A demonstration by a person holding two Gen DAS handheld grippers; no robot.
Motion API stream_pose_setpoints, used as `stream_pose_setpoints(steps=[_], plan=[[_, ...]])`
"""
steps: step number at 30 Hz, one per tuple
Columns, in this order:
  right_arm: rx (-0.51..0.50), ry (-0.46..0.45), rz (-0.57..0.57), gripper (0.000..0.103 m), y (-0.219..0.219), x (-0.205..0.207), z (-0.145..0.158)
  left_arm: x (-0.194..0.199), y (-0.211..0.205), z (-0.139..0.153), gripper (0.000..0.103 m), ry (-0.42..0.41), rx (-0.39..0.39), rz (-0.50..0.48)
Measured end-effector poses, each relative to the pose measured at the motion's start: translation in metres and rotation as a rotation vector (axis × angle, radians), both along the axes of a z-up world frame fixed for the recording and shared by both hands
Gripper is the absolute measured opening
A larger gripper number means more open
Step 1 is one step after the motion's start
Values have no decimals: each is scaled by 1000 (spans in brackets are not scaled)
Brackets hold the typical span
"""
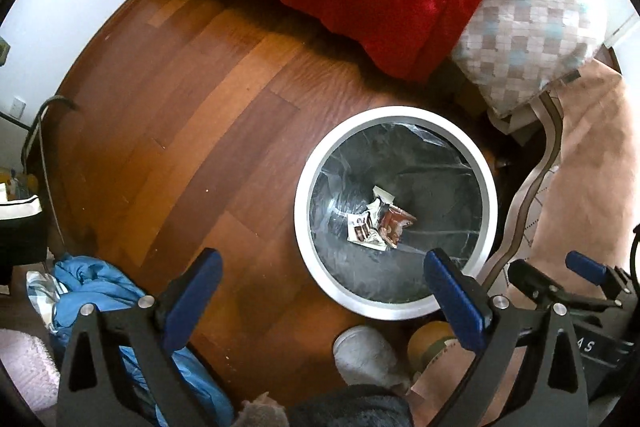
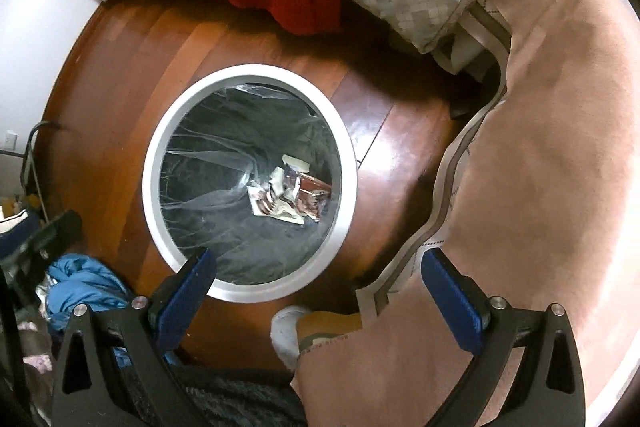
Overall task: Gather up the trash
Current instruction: 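Move both tools back from the bin toward the table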
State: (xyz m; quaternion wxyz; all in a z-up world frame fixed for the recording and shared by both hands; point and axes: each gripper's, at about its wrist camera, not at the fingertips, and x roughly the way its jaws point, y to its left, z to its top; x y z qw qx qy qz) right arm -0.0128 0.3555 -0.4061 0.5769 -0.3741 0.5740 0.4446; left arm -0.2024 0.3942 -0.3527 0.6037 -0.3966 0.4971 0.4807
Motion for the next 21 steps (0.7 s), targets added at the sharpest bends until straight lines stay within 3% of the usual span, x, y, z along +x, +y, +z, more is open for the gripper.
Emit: stream_pose_setpoints(steps=[9,21], plan=[[75,3,0,103,-19,-6,45,-1,-29,47,103,1,91,-22],[263,33,-2,103,-75,-13,146,-3,-83,132,103,-46,227,-53]])
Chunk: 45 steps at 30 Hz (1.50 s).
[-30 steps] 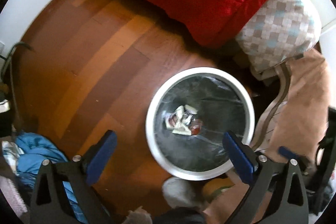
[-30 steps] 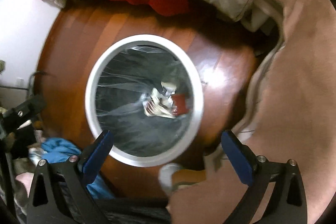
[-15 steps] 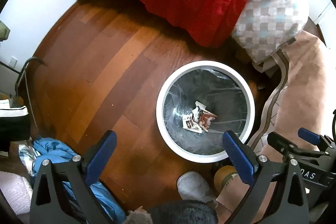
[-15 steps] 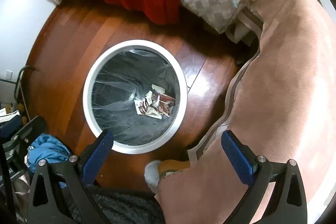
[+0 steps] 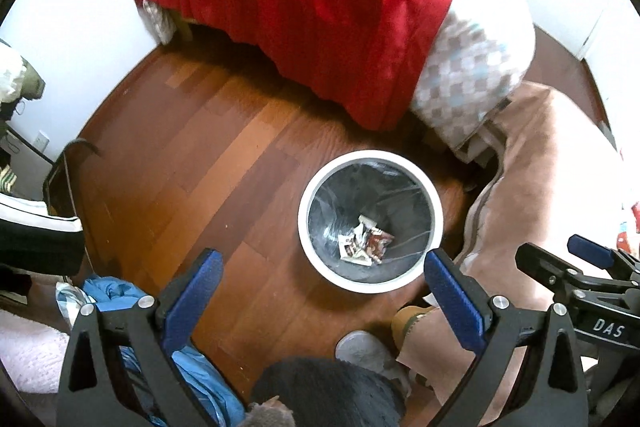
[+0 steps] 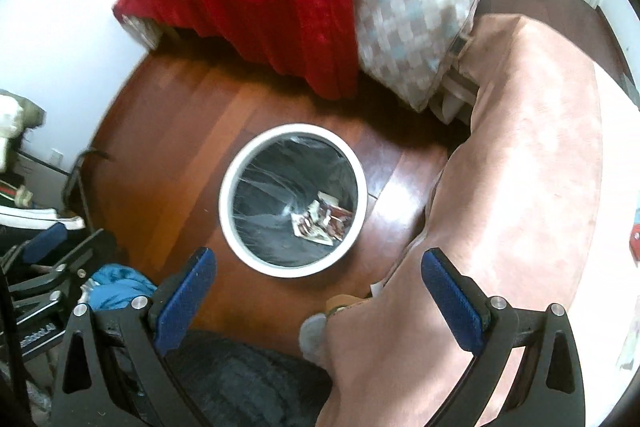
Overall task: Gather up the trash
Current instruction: 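Move both tools back from the bin toward the table, then grasp the pink box with the right tool while the left tool grasps the clear plastic tray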
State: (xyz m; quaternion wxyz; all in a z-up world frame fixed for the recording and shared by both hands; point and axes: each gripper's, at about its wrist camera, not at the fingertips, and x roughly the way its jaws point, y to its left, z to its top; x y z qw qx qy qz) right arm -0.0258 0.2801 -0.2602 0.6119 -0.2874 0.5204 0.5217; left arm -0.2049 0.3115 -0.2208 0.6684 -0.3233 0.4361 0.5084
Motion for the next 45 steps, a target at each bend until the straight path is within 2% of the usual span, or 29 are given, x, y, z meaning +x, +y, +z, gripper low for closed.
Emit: stream_pose_setpoints(steps=[7,10,13,16,20,21,24,27,30,32,33,38,41,45], plan=[[179,85,-70,103,-69,21,80,18,-48,58,103,-40,120,-48],[223,106,-138,103,-115,47,103,39,-71,66,103,-52,147,-89],[216,85,-238,103,-168,91,108,74,-94,56,103,-52,141,-148],[154,23,-358,103,-218,151,97,130,-118,26,103,-52,75,-239],[32,-62,-516,103,-278,243,66,207,-146,-19,103,-21,22,-358],[-2,-81,-535,101,-286,263,57,230,-152,-33,103,0,6,-394],[-70,-97,-567,85,-304,304,34,278,-163,-60,103,41,-37,-472],[-109,-72,-568,84,-306,336,10,317,-175,-78,103,83,-69,-536],[-112,-36,-549,84,-302,349,-7,335,-179,-89,103,129,-70,-580],[-110,2,-527,70,-299,353,-19,340,-183,-93,103,159,-64,-609],[-115,11,-522,53,-297,354,-23,340,-184,-92,103,173,-56,-622],[-60,27,-574,53,-332,361,-13,349,-211,-72,103,201,19,-752],[-51,-11,-634,53,-374,363,1,362,-246,-60,103,222,52,-915],[-87,-23,-705,53,-434,350,3,380,-301,-51,103,222,15,-1152]])
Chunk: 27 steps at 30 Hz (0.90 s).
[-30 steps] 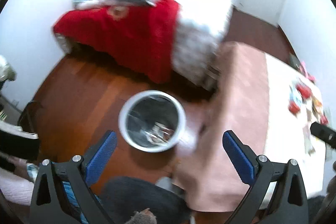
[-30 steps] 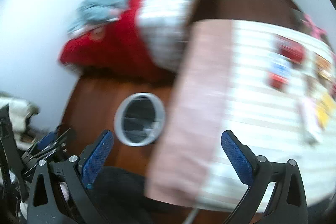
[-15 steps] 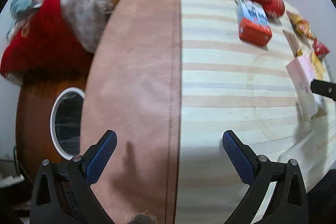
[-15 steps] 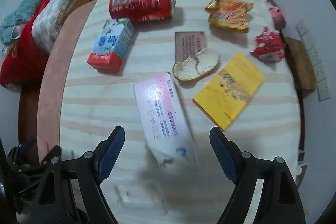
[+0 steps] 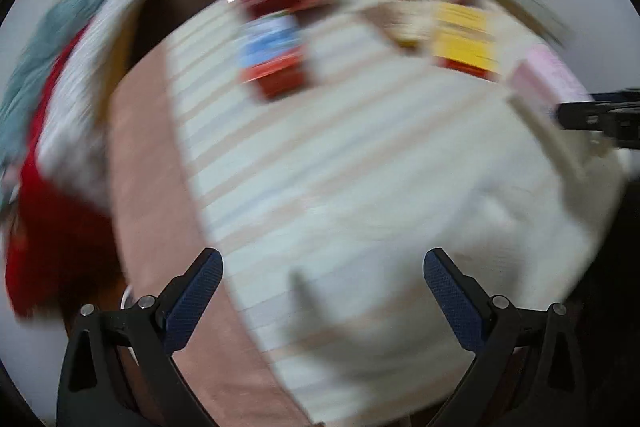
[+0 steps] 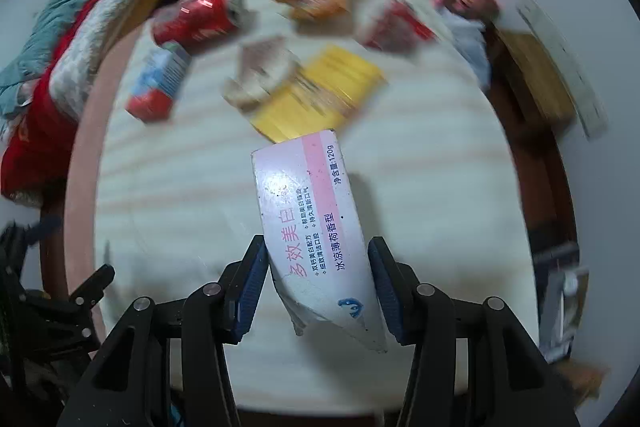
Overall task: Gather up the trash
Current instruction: 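Grasp the pink box with the right tool while the left tool grasps the clear plastic tray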
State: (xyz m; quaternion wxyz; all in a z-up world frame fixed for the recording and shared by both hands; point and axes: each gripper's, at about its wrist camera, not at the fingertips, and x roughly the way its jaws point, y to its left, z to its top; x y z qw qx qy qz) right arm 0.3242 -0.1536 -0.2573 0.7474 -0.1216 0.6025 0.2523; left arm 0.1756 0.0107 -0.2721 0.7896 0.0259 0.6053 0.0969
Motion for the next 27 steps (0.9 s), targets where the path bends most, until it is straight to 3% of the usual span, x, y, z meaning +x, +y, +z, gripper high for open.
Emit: stream_pose_setpoints(steps=[4,8,13,14,15,21,27], plan=[[-21,32,-52,53,-38,-12,-11,17,-39,-1,103,28,-36,-187],[-12,88,-96,54,-49,-13,-29,34,-53,-23,102,113,-78,-274],[-8,110,-105,59,-51,-7,-32,47,-57,-48,102,176,-124,-265],[-11,109,-102,59,-51,-7,-32,49,-57,-49,98,171,-129,-255],[-16,109,-95,59,-50,-7,-32,50,-57,-49,87,166,-134,-245],[-54,78,-66,59,-38,-4,-35,57,-53,-41,61,133,-153,-196],[-102,46,-30,59,-24,-2,-40,60,-56,-39,58,119,-148,-176]])
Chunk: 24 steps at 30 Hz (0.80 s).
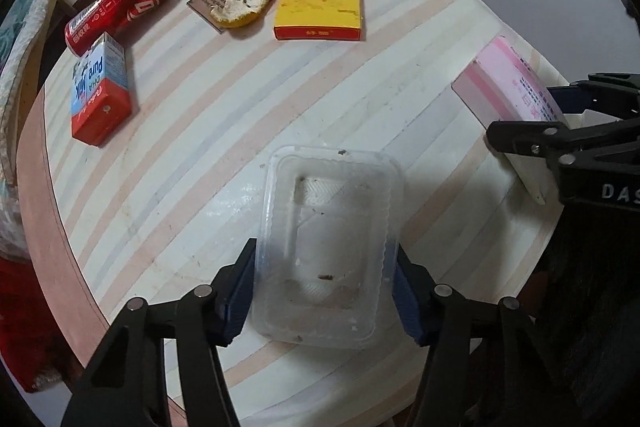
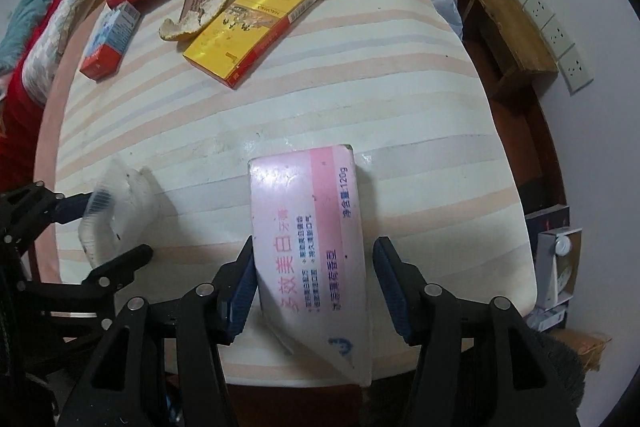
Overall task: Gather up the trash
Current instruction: 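Grasp the pink box with the right tool while the left tool grasps the clear plastic tray, then carry the pink box and plastic tray over the bin and release both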
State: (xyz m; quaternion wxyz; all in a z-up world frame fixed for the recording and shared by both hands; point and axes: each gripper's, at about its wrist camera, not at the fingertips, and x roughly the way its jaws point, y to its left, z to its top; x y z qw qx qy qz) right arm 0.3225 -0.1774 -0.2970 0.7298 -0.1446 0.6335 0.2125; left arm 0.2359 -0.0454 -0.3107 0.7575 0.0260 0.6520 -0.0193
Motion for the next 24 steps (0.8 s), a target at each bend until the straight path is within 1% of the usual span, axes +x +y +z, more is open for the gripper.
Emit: stream_pose_setpoints(steps=[1,3,5,6,7,10,11,12,15,18,20,24], plan=[[-9,-7,10,58,2,0,-1,1,-1,1,58,-6,6,1],[-25,-16,21,56,5,0,-1,1,-4,0,61,-19,28,2],[-37,-22,33,55,6,-1,-1,-17,-5,4,61,-36,50,-5],[-41,-23,35,53,8,-2,-1,-20,-6,6,58,-43,54,-2],[-52,-28,41,51,8,-3,-1,-24,-8,7,58,-46,61,7],[-56,-28,49,50,6,-4,-1,-27,-9,4,57,-66,98,33],[-55,-28,51,50,6,-5,0,-28,-11,3,56,-79,136,44],[-56,-30,52,50,5,-4,0,-31,-14,2,56,-87,155,52],[-53,-42,47,50,3,-9,5,-36,-16,6,56,-115,156,103],[-32,-55,40,50,3,-15,12,-44,-11,18,56,-163,175,165],[-13,-68,32,50,2,-21,20,-55,2,35,56,-203,168,217],[64,-125,38,49,10,-40,51,-76,27,71,56,-300,158,332]])
